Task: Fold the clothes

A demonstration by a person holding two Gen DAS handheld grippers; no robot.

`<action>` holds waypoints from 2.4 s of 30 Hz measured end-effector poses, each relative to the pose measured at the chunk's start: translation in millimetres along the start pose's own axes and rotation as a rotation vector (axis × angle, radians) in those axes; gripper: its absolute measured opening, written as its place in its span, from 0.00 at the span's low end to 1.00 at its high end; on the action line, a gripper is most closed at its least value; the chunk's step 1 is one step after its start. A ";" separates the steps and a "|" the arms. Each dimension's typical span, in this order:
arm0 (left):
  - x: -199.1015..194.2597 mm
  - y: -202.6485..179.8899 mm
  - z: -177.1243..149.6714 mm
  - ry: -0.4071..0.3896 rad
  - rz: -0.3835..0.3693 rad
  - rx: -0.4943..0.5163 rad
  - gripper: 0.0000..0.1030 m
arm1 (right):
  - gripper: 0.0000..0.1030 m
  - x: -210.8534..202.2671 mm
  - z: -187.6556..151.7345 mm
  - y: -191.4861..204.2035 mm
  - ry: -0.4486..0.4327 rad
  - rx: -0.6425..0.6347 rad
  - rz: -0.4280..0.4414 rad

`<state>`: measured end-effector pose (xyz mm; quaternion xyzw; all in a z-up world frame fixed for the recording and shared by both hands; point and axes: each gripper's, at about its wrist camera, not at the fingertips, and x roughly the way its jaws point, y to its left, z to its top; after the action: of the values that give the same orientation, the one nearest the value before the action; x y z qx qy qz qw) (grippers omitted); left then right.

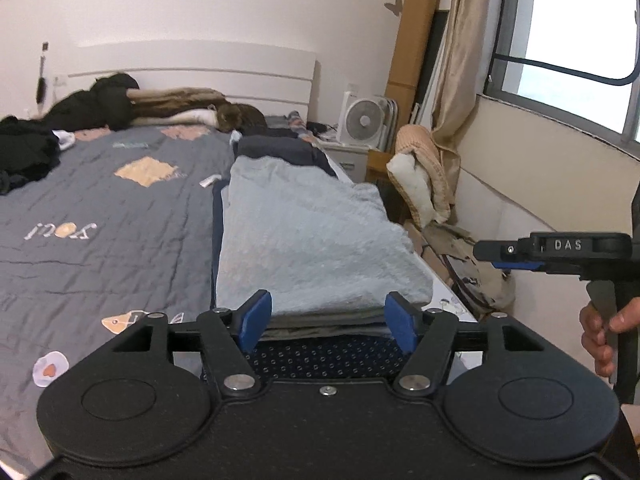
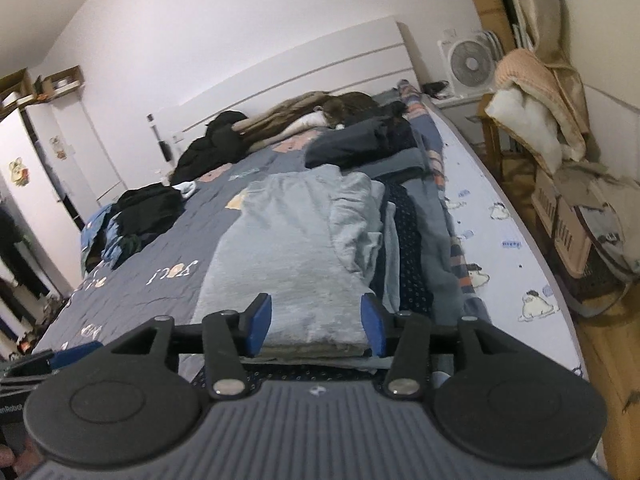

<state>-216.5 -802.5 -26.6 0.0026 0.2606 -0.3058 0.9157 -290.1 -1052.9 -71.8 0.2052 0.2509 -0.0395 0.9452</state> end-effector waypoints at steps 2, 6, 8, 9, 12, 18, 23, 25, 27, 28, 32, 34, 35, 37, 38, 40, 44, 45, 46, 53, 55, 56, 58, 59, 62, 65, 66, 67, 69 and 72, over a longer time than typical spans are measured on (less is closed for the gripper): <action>-6.0 -10.0 0.6 -0.014 0.008 0.005 0.61 | 0.48 -9.7 0.4 2.8 -0.010 -0.015 0.000; -15.5 -29.2 0.1 -0.031 0.022 0.020 0.61 | 0.50 -30.7 0.3 6.8 -0.039 -0.040 -0.023; -17.4 -39.1 1.3 -0.032 0.030 0.042 0.61 | 0.51 -42.0 -0.3 9.4 -0.051 -0.055 -0.023; -18.4 -44.5 3.5 -0.043 0.043 0.050 0.62 | 0.52 -44.4 -0.6 10.7 -0.052 -0.066 -0.026; -21.6 -56.9 8.9 -0.062 0.047 0.051 0.65 | 0.54 -49.5 2.5 16.1 -0.050 -0.120 -0.050; -15.4 -77.1 6.7 -0.060 0.088 0.111 0.66 | 0.57 -54.1 10.8 16.1 -0.070 -0.163 -0.042; 1.4 -83.9 6.2 -0.040 0.104 0.100 0.66 | 0.58 -44.6 22.6 -0.4 -0.066 -0.192 -0.014; 11.2 -90.0 6.1 -0.031 0.108 0.124 0.66 | 0.58 -37.3 31.9 -13.6 -0.065 -0.182 -0.002; 21.6 -95.2 6.2 -0.031 0.114 0.138 0.66 | 0.58 -26.7 43.4 -30.1 -0.070 -0.160 0.019; 27.4 -97.7 6.2 -0.031 0.117 0.143 0.66 | 0.58 -21.0 48.4 -38.7 -0.073 -0.149 0.029; 52.6 -103.1 7.1 -0.011 0.127 0.139 0.66 | 0.58 12.7 71.3 -74.7 -0.051 -0.098 0.106; 66.0 -104.4 8.1 -0.002 0.135 0.146 0.66 | 0.58 35.9 84.1 -91.9 -0.025 -0.066 0.164; 72.6 -105.1 8.6 0.002 0.139 0.149 0.66 | 0.58 47.6 90.5 -100.5 -0.012 -0.049 0.192; 85.1 -104.7 9.3 0.023 0.148 0.152 0.66 | 0.58 71.6 102.0 -113.8 0.010 -0.010 0.238; 91.4 -103.5 9.9 0.034 0.151 0.148 0.66 | 0.58 87.6 108.6 -120.5 0.027 0.008 0.269; 100.9 -101.1 10.5 0.045 0.158 0.140 0.66 | 0.58 114.3 118.0 -127.2 0.052 0.025 0.325; 115.4 -95.2 10.9 0.062 0.166 0.126 0.66 | 0.58 163.7 128.4 -132.1 0.108 0.058 0.403; 118.0 -92.6 10.8 0.067 0.170 0.123 0.66 | 0.58 174.5 129.2 -130.9 0.126 0.061 0.412; 120.7 -90.8 11.2 0.074 0.174 0.120 0.66 | 0.58 184.9 127.9 -128.8 0.143 0.058 0.416; 130.2 -78.6 11.0 0.084 0.181 0.078 0.67 | 0.58 231.5 119.3 -117.8 0.277 0.058 0.409; 132.6 -74.4 10.2 0.087 0.180 0.063 0.67 | 0.56 234.5 115.6 -115.5 0.289 0.070 0.407; 132.9 -72.9 9.2 0.088 0.181 0.057 0.67 | 0.53 235.9 113.3 -114.2 0.295 0.076 0.414; 133.2 -69.7 8.2 0.088 0.182 0.048 0.67 | 0.33 239.6 112.6 -115.5 0.305 0.107 0.432; 132.8 -68.2 7.4 0.088 0.183 0.042 0.67 | 0.19 240.2 112.1 -116.3 0.306 0.126 0.441; 133.8 -61.5 7.9 0.085 0.184 0.032 0.67 | 0.08 236.5 120.7 -119.0 0.257 0.145 0.450; 133.2 -57.4 7.3 0.078 0.186 0.020 0.67 | 0.06 220.5 131.7 -117.3 0.154 0.129 0.467; 132.6 -56.5 7.0 0.076 0.186 0.017 0.67 | 0.05 212.5 133.9 -112.1 0.109 0.081 0.446; 132.7 -56.4 6.7 0.076 0.187 0.016 0.67 | 0.05 208.7 134.0 -105.5 0.067 0.018 0.416; 131.6 -55.7 5.9 0.079 0.186 0.013 0.67 | 0.07 205.6 130.2 -95.7 -0.003 -0.088 0.341; 129.3 -54.3 5.8 0.086 0.185 0.008 0.67 | 0.10 225.5 124.7 -98.3 0.093 -0.097 0.293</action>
<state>-156.7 -919.8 -75.1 0.0434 0.2968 -0.2208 0.9280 -54.1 -1187.0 -120.1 0.1951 0.2633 0.1205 0.9371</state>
